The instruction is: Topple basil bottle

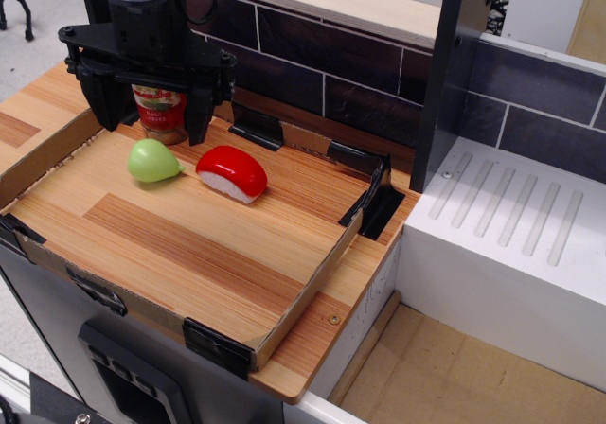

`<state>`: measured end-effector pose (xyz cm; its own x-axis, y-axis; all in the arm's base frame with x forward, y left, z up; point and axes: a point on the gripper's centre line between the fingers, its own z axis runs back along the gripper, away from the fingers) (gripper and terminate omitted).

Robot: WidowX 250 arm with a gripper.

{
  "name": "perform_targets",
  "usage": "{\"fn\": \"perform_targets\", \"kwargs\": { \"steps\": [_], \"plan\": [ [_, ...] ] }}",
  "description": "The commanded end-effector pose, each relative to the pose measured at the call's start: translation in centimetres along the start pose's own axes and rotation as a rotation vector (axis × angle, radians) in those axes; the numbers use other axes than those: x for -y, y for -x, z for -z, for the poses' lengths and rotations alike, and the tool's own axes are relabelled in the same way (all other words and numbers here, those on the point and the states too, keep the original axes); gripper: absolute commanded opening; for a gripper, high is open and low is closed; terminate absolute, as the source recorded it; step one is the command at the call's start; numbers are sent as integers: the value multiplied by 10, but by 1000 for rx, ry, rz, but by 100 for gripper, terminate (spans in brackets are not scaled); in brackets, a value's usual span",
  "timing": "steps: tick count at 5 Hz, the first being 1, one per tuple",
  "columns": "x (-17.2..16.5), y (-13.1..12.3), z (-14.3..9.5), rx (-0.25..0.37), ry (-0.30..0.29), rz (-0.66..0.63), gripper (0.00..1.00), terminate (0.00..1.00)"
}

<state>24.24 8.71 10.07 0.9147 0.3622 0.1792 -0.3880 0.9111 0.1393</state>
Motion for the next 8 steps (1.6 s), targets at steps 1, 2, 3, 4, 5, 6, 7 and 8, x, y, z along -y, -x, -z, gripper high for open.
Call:
{"fn": "perform_targets", "kwargs": {
  "steps": [1,2,3,4,5,6,7,8],
  "plan": [
    [0,0,0,0,0,0,100,0],
    [-23,-22,7,20,10,56,100,0],
    [-45,-45,5,45,24,89,100,0],
    [-60,-63,7,53,31,70,100,0],
    [-63,-76,7,75,47,59,100,0],
    [-57,-85,10,76,61,79,100,0],
    [-53,-92,10,68,57,71,100,0],
    [-47,-97,11,65,78,58,100,0]
  ]
}}
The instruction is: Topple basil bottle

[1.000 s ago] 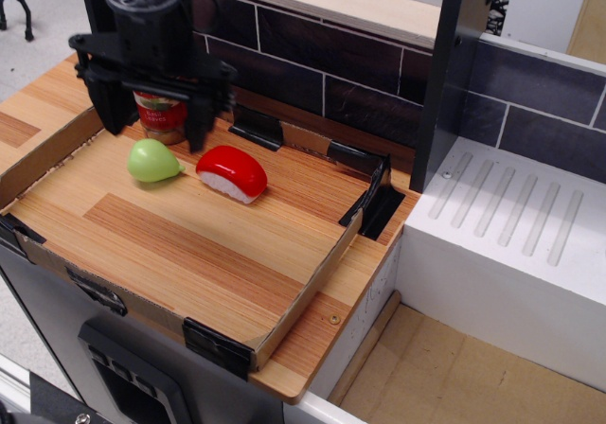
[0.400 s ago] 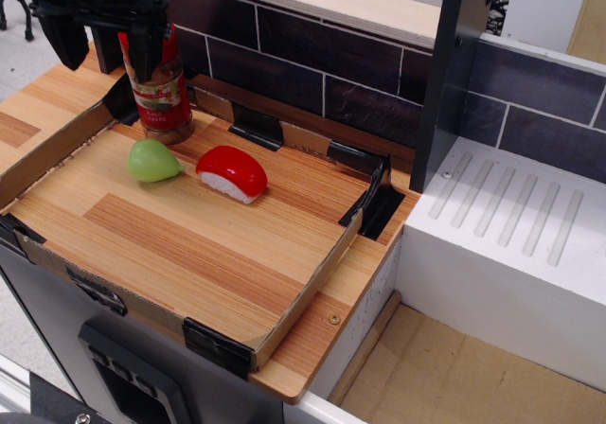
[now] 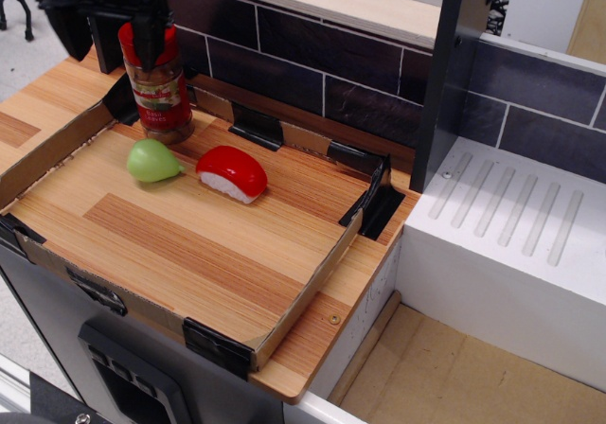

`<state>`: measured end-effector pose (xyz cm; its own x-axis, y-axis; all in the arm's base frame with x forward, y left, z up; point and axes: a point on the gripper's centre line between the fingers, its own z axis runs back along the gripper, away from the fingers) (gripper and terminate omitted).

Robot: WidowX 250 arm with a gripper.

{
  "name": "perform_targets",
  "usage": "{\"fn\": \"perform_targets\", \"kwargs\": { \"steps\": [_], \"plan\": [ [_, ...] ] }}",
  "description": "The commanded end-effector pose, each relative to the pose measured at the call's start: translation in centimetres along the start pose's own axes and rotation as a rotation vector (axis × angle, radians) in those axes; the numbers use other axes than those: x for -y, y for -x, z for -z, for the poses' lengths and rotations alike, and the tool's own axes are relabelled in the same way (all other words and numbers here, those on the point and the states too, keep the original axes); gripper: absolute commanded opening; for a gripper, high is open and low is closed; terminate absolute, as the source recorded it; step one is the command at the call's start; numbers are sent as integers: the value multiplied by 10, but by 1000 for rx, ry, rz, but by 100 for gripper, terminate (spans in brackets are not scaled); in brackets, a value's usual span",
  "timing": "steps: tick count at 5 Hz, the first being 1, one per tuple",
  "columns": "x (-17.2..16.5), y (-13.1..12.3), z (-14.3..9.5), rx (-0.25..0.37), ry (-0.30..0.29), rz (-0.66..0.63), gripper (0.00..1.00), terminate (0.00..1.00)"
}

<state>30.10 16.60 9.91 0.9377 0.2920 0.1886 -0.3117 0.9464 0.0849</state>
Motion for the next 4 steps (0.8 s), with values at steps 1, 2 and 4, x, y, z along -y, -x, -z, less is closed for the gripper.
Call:
{"fn": "perform_targets", "kwargs": {
  "steps": [1,2,4],
  "plan": [
    [6,-22,-11,55,1,-8,100,0],
    [5,-27,-10,81,-17,-18,100,0],
    [2,-41,-3,133,-57,-60,100,0]
  ]
}}
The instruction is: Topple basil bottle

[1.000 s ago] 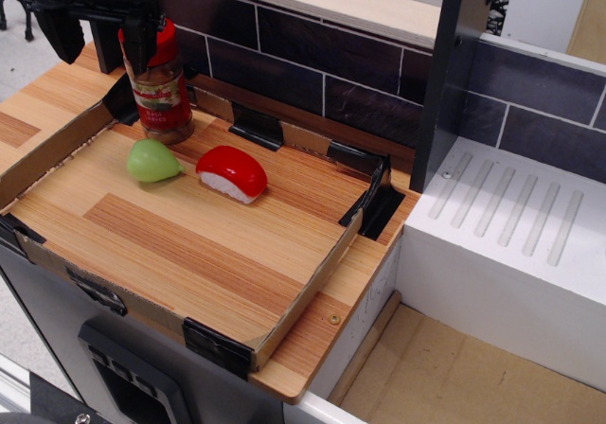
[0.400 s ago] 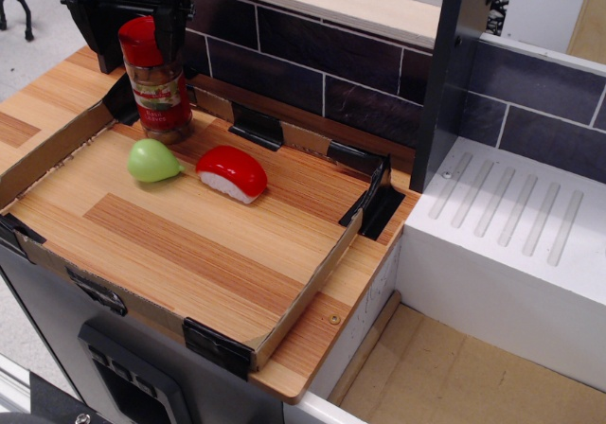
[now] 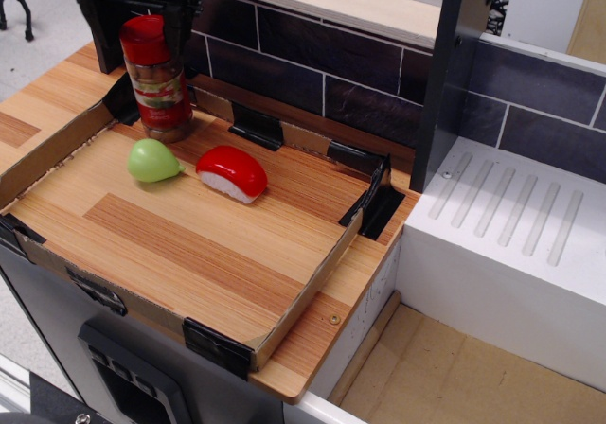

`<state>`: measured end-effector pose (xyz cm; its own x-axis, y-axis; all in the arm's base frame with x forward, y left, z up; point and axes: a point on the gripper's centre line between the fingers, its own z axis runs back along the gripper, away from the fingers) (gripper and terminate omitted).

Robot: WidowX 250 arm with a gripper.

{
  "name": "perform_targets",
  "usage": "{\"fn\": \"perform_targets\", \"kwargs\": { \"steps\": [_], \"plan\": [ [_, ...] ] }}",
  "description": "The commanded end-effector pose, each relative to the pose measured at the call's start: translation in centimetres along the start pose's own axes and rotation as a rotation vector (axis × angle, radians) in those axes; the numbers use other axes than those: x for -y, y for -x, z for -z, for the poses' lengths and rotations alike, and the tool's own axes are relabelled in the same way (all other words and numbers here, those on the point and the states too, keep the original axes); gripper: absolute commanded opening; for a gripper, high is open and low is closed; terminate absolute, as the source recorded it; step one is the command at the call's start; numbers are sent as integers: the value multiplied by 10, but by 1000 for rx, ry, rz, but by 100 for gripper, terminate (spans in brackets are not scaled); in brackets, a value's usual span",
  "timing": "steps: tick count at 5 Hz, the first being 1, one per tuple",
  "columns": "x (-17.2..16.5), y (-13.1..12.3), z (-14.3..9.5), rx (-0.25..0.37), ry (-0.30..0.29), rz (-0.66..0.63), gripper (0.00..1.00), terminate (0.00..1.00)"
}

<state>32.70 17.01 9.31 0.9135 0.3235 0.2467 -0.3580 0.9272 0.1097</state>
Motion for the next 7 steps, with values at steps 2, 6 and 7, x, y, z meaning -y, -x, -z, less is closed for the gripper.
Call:
{"fn": "perform_targets", "kwargs": {
  "steps": [2,6,7],
  "plan": [
    [-6,-20,-10,88,-35,-19,0,0],
    [1,7,-82,141,30,58,0,0],
    [18,28,-100,114,38,87,0,0]
  ]
}}
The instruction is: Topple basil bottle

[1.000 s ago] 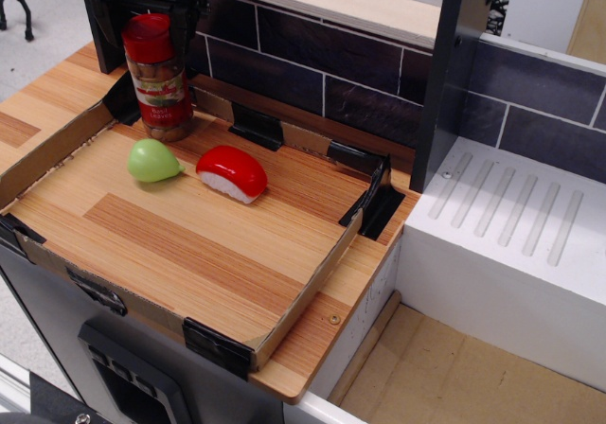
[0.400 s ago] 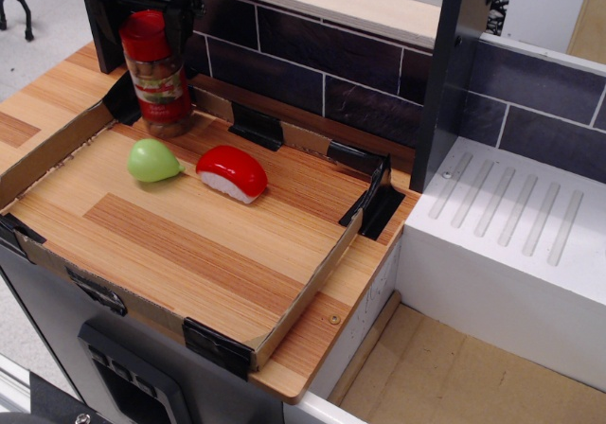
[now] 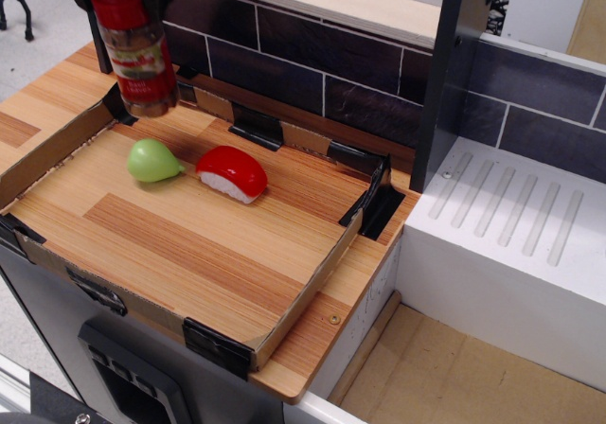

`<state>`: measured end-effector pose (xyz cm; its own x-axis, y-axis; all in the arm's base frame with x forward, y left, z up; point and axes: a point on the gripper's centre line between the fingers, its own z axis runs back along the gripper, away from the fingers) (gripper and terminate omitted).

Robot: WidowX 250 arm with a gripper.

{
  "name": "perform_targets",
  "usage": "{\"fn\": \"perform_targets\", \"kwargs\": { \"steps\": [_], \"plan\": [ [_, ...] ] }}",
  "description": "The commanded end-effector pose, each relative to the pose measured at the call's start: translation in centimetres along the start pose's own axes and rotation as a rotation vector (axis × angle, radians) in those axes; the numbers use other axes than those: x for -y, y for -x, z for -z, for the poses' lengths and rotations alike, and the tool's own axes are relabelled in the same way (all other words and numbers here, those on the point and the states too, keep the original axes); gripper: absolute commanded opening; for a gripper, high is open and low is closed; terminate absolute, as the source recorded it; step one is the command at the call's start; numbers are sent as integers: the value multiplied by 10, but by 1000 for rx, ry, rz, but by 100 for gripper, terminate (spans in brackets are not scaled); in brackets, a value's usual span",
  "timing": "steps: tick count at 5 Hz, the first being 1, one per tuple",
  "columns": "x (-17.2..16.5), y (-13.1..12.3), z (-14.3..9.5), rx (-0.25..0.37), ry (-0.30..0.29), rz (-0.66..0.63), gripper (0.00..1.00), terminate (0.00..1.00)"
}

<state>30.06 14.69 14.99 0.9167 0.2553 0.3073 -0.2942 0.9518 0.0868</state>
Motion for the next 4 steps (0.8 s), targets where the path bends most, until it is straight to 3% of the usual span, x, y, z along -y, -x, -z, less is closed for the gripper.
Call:
{"fn": "perform_targets", "kwargs": {
  "steps": [1,2,3,4],
  "plan": [
    [37,31,-34,-4,25,91,0,0],
    [63,49,-27,-88,80,113,0,0],
    [88,59,-16,-121,137,182,0,0],
    [107,63,-9,-31,186,185,0,0]
  ]
}}
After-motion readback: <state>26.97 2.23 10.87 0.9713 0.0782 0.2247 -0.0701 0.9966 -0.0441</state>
